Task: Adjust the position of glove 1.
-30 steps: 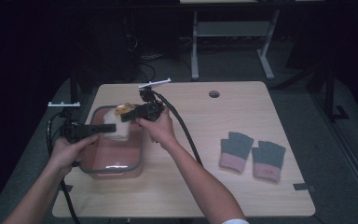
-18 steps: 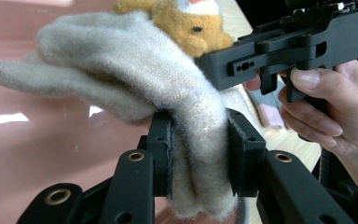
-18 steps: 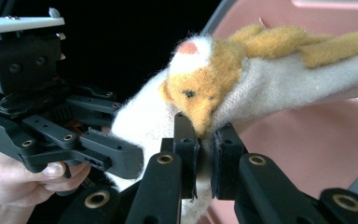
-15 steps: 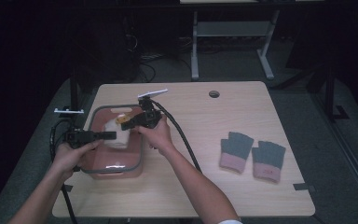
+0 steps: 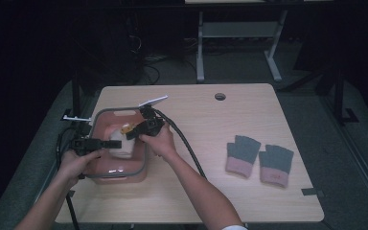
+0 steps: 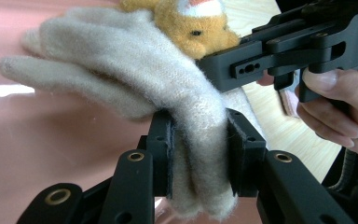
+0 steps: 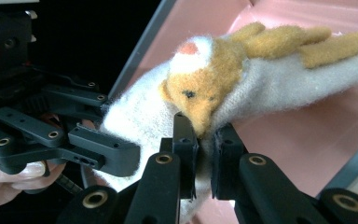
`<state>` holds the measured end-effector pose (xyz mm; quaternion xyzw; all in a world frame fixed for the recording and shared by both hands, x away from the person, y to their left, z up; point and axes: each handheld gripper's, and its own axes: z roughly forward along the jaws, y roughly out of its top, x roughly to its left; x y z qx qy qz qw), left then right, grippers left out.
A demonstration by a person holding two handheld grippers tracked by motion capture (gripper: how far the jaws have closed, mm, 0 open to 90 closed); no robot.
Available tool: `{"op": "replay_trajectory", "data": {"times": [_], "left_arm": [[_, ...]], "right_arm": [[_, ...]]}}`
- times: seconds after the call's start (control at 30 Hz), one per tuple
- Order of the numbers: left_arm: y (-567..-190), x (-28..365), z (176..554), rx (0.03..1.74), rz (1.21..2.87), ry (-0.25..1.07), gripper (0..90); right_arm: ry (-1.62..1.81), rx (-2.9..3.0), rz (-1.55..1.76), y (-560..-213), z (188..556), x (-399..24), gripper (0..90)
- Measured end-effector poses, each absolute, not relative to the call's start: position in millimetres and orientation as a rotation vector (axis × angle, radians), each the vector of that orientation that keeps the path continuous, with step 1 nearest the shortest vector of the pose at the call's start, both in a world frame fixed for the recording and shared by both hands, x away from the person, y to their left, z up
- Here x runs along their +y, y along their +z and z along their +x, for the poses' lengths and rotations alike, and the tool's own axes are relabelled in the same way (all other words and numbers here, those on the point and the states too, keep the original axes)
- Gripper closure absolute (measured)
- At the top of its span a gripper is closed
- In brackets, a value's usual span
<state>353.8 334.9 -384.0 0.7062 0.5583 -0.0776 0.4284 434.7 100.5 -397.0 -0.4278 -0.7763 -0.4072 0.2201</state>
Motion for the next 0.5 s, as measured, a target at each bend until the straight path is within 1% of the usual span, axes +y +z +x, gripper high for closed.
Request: {"op": "replay_trajectory", "data": {"times": [0.13,0.5], "left_arm": [[-388.6,334.3,353.5,1.415,1.763,-0.197,66.2],[-393.0,335.7,351.3,1.459,1.775,-0.192,66.2]], "right_arm": [[-1.089,-2.182,-1.195,-398.1,433.2,104.0,82.0],[-1.046,-2.230,-1.194,-396.4,432.1,103.4,77.3]]}}
